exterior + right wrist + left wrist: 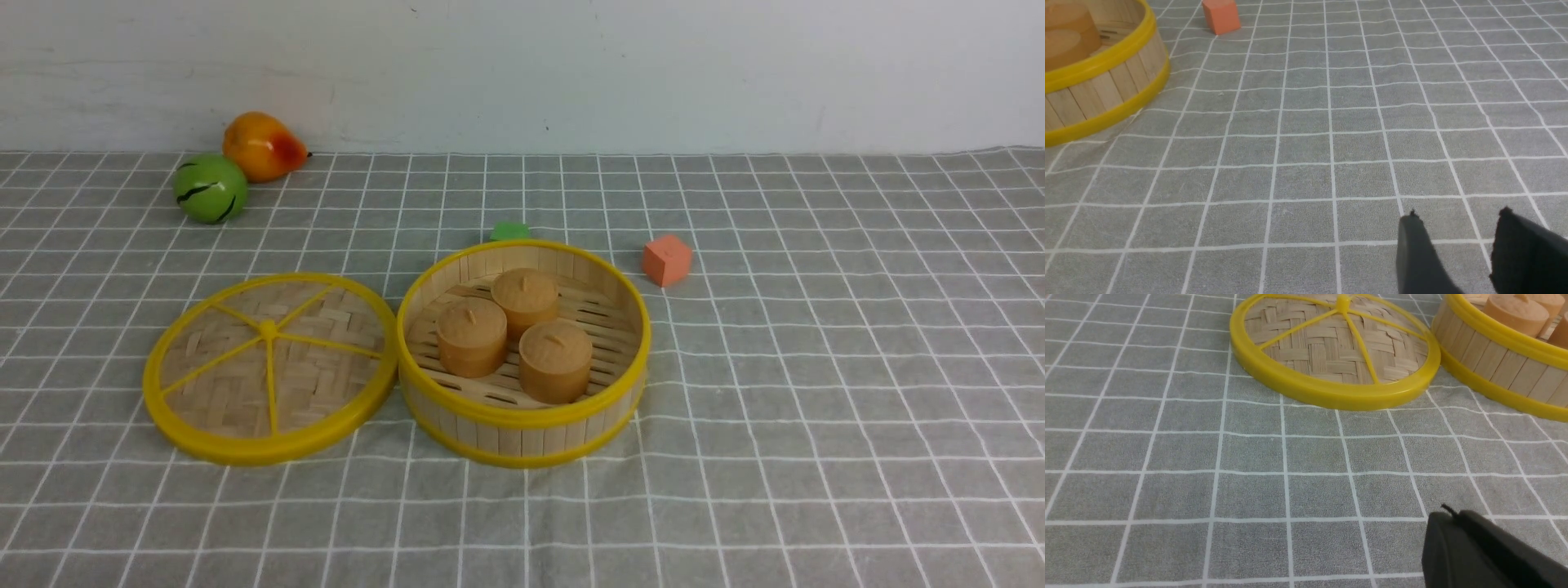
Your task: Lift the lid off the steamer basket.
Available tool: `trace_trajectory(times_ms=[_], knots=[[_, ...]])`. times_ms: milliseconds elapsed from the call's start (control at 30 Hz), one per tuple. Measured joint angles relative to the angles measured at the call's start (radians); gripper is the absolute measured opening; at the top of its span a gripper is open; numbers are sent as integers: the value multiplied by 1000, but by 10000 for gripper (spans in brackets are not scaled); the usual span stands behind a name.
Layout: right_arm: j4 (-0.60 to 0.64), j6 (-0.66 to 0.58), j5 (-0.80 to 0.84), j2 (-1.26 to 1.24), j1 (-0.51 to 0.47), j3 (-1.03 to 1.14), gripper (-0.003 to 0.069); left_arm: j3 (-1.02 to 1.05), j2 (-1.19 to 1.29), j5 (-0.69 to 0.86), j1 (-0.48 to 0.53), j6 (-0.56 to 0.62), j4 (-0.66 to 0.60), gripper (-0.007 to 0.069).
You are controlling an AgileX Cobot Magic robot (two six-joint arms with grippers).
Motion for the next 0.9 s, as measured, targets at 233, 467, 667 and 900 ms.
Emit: trace_trajectory(times_ms=[233, 467, 667, 900], knots=[[0, 0, 0, 0, 0, 0, 242, 0, 0, 0, 0, 0, 0, 6], [1, 0, 0, 0, 0, 0, 242, 0, 0, 0, 0, 0, 0, 5], [1, 0, 0, 0, 0, 0, 242, 0, 0, 0, 0, 0, 0, 11], [1, 0, 0, 0, 0, 0, 242, 0, 0, 0, 0, 0, 0, 19]])
